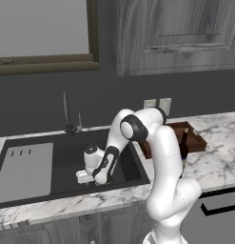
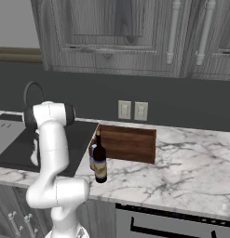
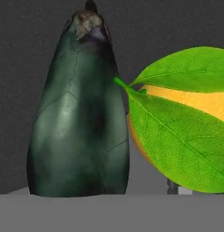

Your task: Pick up all produce items and place them in the sink. Turn on the sink faucet to wash them. Then turn the sink off and put them in the tray.

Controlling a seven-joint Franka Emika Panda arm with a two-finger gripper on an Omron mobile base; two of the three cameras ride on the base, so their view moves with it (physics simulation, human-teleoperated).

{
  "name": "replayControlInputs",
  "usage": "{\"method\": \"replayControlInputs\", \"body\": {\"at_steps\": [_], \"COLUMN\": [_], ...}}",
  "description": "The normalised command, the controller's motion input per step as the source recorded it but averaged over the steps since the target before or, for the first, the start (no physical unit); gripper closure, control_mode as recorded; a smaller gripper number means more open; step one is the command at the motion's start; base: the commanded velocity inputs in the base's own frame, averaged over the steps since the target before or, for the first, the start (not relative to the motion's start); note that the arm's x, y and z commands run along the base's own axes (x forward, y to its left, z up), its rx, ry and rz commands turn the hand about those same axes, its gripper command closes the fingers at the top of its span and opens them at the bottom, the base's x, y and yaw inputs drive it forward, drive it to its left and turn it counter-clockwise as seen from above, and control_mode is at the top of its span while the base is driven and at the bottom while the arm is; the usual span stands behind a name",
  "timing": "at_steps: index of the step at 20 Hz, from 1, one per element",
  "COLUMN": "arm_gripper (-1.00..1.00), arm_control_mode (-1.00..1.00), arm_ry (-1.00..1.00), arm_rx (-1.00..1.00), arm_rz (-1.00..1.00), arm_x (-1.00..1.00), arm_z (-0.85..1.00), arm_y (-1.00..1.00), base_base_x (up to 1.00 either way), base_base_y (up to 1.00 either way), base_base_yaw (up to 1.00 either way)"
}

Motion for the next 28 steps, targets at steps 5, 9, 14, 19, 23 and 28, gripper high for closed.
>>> {"method": "replayControlInputs", "body": {"at_steps": [5,9,14,19,23,28], "arm_gripper": [-1.00,-1.00,-1.00,-1.00,1.00,1.00], "arm_control_mode": [-1.00,-1.00,-1.00,-1.00,-1.00,-1.00], "arm_ry": [-0.04,-0.01,0.00,0.00,0.00,-0.01], "arm_rx": [0.00,0.00,0.00,0.00,0.00,0.00], "arm_rz": [-0.02,-0.02,-0.01,-0.01,0.00,0.00], "arm_x": [0.16,0.26,0.33,0.14,0.03,0.05], "arm_z": [-0.11,0.00,0.00,-0.12,-0.27,-0.13], "arm_y": [0.00,0.00,0.00,0.00,0.00,0.00], "base_base_x": [0.00,0.00,0.00,0.00,0.00,0.00], "base_base_y": [0.00,0.00,0.00,0.00,0.00,0.00], "base_base_yaw": [0.00,0.00,0.00,0.00,0.00,0.00]}}
